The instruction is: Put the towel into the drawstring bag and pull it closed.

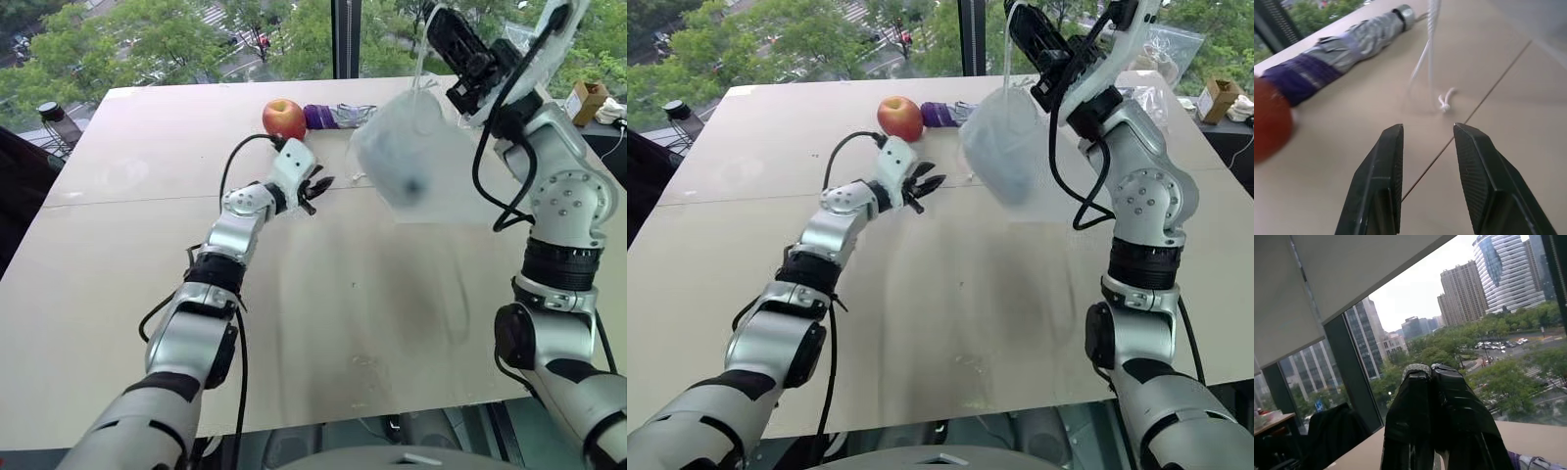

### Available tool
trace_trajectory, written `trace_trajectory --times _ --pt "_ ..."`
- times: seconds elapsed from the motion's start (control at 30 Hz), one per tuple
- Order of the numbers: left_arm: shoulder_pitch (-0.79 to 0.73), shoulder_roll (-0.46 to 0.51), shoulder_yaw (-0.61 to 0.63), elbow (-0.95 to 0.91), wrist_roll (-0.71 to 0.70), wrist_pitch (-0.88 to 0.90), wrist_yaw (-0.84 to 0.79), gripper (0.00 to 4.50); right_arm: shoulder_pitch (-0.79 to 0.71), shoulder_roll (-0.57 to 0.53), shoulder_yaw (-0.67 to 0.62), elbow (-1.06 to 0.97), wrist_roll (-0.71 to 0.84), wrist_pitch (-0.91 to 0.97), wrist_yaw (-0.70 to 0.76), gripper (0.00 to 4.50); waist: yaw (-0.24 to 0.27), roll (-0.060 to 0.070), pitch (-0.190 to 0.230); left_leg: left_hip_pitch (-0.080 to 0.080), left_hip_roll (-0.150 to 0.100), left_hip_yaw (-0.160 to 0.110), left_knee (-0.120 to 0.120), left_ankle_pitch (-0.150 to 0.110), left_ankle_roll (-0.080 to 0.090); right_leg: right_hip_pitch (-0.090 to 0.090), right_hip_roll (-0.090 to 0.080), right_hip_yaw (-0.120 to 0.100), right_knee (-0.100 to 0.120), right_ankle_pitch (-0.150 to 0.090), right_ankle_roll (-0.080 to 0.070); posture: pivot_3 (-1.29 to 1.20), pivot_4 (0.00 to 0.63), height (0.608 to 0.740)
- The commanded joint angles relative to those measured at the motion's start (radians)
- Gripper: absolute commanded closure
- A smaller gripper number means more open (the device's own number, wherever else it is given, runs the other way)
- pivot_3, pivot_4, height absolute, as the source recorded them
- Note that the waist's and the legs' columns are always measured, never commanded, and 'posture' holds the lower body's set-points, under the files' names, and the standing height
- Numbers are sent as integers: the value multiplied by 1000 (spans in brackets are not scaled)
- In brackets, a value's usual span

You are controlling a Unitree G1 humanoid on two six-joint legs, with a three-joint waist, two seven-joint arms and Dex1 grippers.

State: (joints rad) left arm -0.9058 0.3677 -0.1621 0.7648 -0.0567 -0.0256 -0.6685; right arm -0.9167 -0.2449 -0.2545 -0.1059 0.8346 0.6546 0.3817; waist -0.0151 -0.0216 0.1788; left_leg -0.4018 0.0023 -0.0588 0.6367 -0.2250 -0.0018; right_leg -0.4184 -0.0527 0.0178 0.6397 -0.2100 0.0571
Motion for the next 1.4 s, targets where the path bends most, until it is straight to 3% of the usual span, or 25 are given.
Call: trace_trajectory --times 0.03,0.43,0.8,0.9,0.97,1.17,1.4 --pt "-55 -27 10 62 11 -73 -46 2863 8 -14 -10 -78 36 12 -13 4500 -2 0 0 0 0 0 0 0 0 0 0 0 0 0 0 0 150 740" --pt "-194 -128 121 320 -23 -104 -40 2863 29 -17 11 -101 42 16 -35 4500 -3 0 0 0 0 -1 1 0 0 0 0 0 2 0 0 0 150 740" --pt "-292 -176 174 460 13 -142 108 2863 41 -23 14 -89 36 6 -25 4500 -2 0 0 0 0 -1 1 0 0 0 0 -1 2 0 0 0 150 740" --pt "-304 -183 183 476 18 -149 122 3533 45 -24 16 -91 35 3 -26 4500 -3 0 0 0 0 -1 1 0 0 0 0 -1 2 0 0 0 150 740" --pt "-305 -185 182 480 24 -150 122 4474 49 -24 17 -94 33 1 -29 4500 -3 0 0 0 0 -1 1 0 0 0 0 -1 2 0 0 0 150 740" --pt "-292 -165 184 478 54 -168 208 4474 54 -28 12 -89 23 -14 -32 4500 -2 0 0 0 0 -1 1 0 0 0 0 -1 2 0 0 0 150 740" --pt "-315 -68 227 373 69 -250 404 4474 -16 -31 -58 66 -94 -167 -123 4500 -2 0 0 0 0 -1 1 0 0 -1 0 0 2 0 0 0 150 740"
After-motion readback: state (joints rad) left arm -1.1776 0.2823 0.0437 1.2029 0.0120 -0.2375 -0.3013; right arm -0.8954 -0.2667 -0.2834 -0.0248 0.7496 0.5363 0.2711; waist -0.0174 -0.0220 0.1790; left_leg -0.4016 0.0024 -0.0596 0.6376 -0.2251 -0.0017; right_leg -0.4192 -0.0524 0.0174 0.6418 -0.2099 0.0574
